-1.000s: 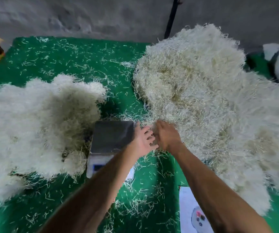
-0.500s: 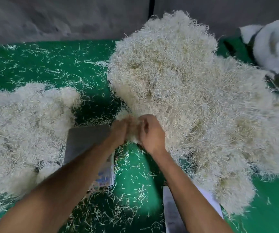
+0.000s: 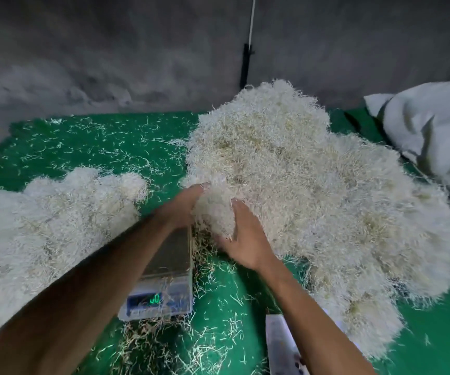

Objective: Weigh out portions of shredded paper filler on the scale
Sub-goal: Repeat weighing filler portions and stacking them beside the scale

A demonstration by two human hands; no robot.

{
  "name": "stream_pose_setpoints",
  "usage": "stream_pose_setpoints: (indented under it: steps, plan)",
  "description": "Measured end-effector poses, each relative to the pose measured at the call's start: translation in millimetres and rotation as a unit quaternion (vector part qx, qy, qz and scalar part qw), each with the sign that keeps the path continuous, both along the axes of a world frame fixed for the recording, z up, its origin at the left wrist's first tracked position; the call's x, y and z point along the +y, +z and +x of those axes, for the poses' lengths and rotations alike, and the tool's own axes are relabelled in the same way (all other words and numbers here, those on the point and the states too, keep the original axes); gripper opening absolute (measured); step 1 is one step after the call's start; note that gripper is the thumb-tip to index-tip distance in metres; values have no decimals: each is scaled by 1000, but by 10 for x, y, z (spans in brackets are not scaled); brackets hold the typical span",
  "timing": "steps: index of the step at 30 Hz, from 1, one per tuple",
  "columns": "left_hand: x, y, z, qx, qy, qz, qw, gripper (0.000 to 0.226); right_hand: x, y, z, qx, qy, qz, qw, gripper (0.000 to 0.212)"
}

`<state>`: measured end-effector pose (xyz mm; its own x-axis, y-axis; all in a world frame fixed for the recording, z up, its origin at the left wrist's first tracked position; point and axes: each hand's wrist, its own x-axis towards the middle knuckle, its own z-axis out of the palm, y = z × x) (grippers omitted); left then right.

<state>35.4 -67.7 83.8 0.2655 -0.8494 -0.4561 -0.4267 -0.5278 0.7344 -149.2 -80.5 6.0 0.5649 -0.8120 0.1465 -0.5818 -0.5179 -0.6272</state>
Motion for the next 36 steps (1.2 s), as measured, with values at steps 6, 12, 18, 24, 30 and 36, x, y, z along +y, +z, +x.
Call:
stream_pose_setpoints:
  steps: [6, 12, 18, 24, 30, 36]
  plan:
    - [-479, 1174, 44, -99, -172, -29, 980, 64, -519, 338, -294, 130, -141, -92, 977, 74]
    - [-657, 1642, -110, -531, -337, 0, 777, 69, -906, 1289, -248, 63, -161, -221, 960, 41]
    - [-802, 2547, -76, -557, -143, -186, 797, 21, -852, 1228, -536, 116, -202, -119, 965, 58]
    - [-832, 2467, -197, -378, -151, -235, 883, 17, -973, 1592, -296, 22, -200, -207, 958, 47]
    - [-826, 2976, 425, -439, 55, -300, 845, 6, -1125, 1321, -956, 206, -271, -96, 935, 37]
    - [-980, 2703, 169, -107, 61, -267, 956, 25, -1055, 1688, -433, 60, -179, -106, 976, 101]
